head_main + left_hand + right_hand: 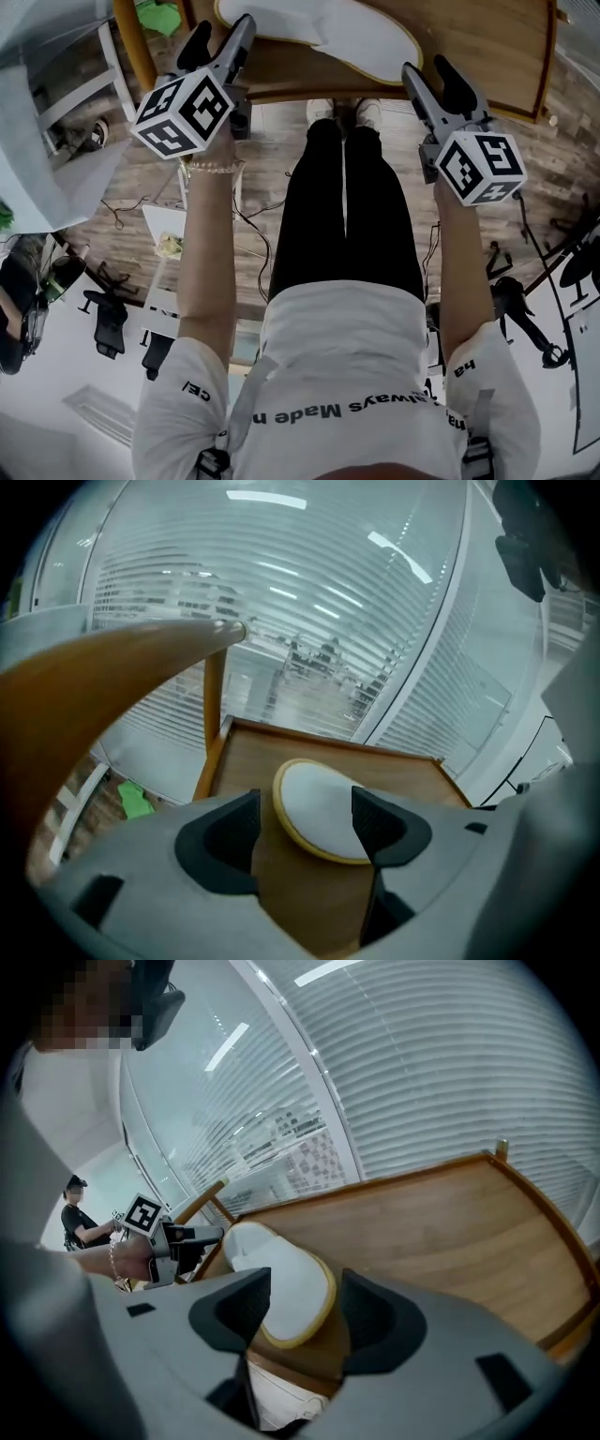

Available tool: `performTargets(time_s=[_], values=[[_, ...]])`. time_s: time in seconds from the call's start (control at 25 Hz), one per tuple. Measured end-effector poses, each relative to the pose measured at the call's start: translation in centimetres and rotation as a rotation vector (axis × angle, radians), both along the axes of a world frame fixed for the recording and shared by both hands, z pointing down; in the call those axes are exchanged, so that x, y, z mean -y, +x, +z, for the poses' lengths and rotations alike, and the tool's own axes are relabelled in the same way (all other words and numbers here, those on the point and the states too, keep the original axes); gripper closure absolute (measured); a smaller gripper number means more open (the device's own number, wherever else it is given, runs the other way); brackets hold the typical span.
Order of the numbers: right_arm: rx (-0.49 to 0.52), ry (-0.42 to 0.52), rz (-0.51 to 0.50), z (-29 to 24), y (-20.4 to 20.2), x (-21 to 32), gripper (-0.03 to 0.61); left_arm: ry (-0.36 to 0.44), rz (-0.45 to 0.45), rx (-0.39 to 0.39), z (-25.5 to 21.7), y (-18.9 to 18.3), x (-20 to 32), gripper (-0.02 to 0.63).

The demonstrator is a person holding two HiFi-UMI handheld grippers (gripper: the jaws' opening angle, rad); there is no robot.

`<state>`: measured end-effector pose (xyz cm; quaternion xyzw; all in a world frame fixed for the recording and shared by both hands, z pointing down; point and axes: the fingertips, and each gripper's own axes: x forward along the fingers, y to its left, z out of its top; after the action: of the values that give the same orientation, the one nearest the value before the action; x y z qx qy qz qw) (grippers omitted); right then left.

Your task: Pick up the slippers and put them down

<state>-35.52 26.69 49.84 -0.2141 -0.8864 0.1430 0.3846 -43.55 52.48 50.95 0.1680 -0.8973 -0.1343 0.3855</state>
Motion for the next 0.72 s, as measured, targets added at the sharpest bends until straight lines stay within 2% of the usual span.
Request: performTargets(time_s=[0.2,0.44,0.52,0.6,0.72], values=[[-0.034,-0.016,0.014,2.5,0.2,0.4,0.373,0.042,-0.016,-0.009,1.3,-0.3,0.6,0.333],[-0.035,0.013,-0.038,2.5,0.1,-0.3,0.377,0.042,-0.007,-0.004,2.0,-0.7,1.4,0.336],[-0.048,0.021,-0.041,2.7,0.1,-0.5,0.402,0.022,-0.012,0.007,1.9,-0.7,1.0,0.363],[-0.053,0.029,-0.039,2.9,0.1,-0.4,0.462,0.005,-0.025,0.022,1.8,-0.7,0.3,0.429],[-0.049,0.031,-0.038,3.0,0.2,-0.4,0.486,0.013,-0.040,0.031,1.7,-0.5,-0.1,0.479]])
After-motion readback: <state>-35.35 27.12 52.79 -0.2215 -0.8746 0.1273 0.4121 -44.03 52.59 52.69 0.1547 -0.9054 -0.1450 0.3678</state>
